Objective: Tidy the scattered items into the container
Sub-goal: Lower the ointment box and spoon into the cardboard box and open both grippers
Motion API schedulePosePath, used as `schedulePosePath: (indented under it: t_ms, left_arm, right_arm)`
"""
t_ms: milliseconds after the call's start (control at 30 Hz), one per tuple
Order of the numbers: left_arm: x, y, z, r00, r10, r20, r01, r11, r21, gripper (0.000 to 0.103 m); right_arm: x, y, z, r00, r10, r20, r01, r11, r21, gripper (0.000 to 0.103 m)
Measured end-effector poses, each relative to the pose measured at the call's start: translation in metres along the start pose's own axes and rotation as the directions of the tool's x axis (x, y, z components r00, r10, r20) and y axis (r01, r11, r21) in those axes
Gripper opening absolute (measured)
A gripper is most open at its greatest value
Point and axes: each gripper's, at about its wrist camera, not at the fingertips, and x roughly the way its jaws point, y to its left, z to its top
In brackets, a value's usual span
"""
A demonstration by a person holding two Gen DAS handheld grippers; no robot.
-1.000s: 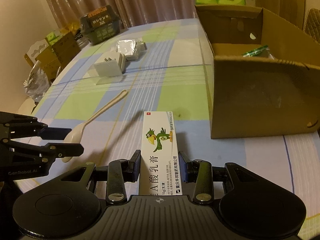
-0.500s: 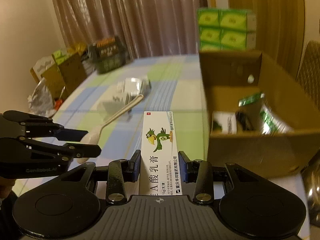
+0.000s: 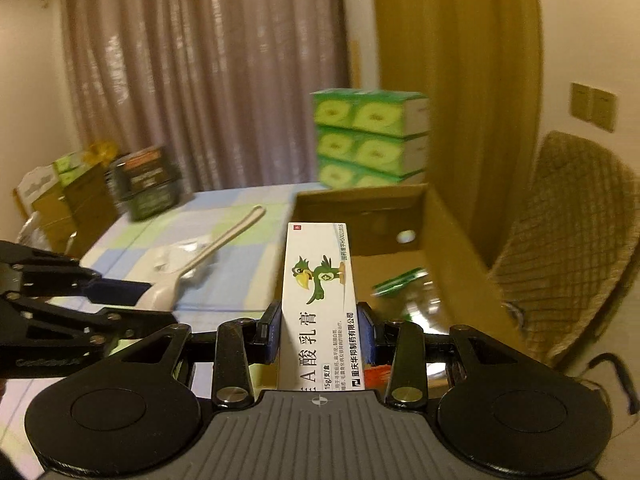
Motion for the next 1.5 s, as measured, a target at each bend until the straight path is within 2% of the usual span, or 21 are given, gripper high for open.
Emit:
schedulePosePath:
  t_ms: [267, 567, 733, 900, 1133, 1433, 1467, 1500]
  left_arm:
    - [0.039, -0.028, 0.027, 0.999, -0.051, -0.007, 0.051, 0.998, 0.030, 0.027]
    - [0.068, -0.040, 0.040, 0.997, -0.073, -0.016, 0.074, 0.996, 0.046, 0.027]
    - [0.079, -0.040, 0.043, 0.999, -0.041, -0.018, 0.042, 0.999, 0.032, 0.028]
    - [0.083, -0.033, 0.040, 0.999, -0.040, -0.035, 0.041, 0.999, 0.031, 0.030]
    - [0.076, -0.022, 0.032, 0.999, -0.034, -0.039, 0.034, 0.999, 0.006, 0.030]
    - [0.067, -0.012, 0.032, 1.000, -0.027, -0.009, 0.027, 1.000, -0.015, 0.030]
    - [0.066, -0.010, 0.032, 1.000, -0.025, -0.004, 0.025, 0.999, -0.019, 0.030]
    - [0.065, -0.010, 0.032, 1.000, -0.022, -0.002, 0.022, 1.000, -0.022, 0.030]
  right_arm:
    - [0.010, -0.044, 0.008, 0.998, -0.054, -0.012, 0.054, 0.998, 0.038, 0.035]
    - [0.017, -0.073, 0.001, 0.998, -0.063, -0.031, 0.065, 0.995, 0.074, 0.035]
    - [0.026, -0.077, 0.002, 0.997, -0.060, -0.039, 0.063, 0.995, 0.081, 0.036]
    - [0.033, -0.079, 0.003, 0.997, -0.058, -0.042, 0.062, 0.994, 0.085, 0.035]
    - [0.040, -0.076, 0.002, 0.997, -0.050, -0.057, 0.055, 0.995, 0.086, 0.035]
    - [0.055, -0.070, 0.009, 0.998, -0.027, -0.049, 0.031, 0.996, 0.085, 0.036]
    - [0.056, -0.070, 0.011, 0.999, -0.024, -0.031, 0.027, 0.996, 0.083, 0.037]
    - [0.057, -0.070, 0.013, 1.000, -0.018, -0.022, 0.020, 0.996, 0.083, 0.053]
